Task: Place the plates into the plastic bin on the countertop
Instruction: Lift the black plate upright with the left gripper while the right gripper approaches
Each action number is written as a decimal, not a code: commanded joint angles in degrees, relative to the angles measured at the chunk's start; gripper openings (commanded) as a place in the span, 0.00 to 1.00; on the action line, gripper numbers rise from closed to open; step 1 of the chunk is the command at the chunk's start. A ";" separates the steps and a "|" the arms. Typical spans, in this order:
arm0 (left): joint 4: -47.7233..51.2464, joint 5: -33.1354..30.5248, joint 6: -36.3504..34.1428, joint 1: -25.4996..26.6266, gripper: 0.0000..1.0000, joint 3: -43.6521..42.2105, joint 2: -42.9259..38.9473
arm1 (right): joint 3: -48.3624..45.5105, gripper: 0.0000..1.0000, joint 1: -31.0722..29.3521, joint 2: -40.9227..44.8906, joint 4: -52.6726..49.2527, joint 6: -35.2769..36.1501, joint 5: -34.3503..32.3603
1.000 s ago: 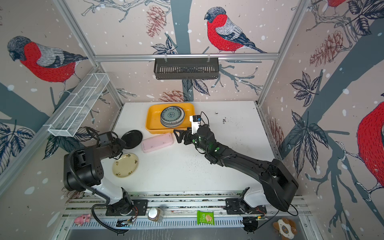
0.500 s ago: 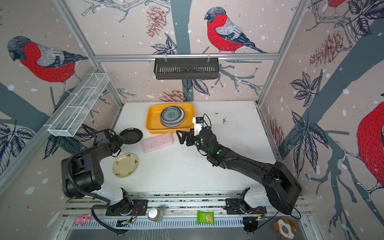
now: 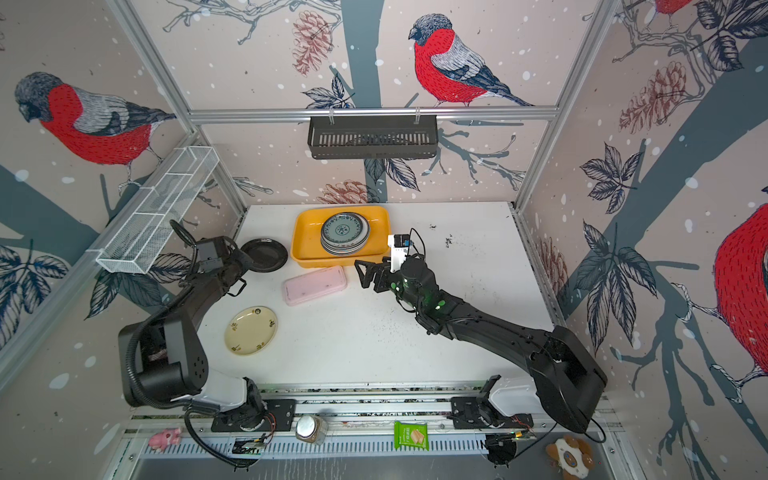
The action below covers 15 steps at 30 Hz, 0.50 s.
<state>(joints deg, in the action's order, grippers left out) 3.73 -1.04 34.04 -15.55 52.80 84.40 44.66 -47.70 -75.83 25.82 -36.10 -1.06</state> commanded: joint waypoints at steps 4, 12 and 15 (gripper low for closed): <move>4.64 -8.48 -4.11 2.20 0.00 2.81 -3.62 | 1.08 1.00 -0.06 0.17 0.48 0.23 -0.52; 4.00 -6.79 -5.76 3.63 0.00 4.07 -5.18 | 1.29 1.00 -0.10 0.17 0.19 -0.15 -0.48; 3.48 -4.97 -6.00 4.42 0.00 4.06 -6.24 | 0.87 1.00 -0.09 0.73 0.11 -0.31 -1.12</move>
<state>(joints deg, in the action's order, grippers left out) 8.19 -7.49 28.56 -11.62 56.27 79.13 45.69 -47.81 -75.70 25.54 -36.07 -1.37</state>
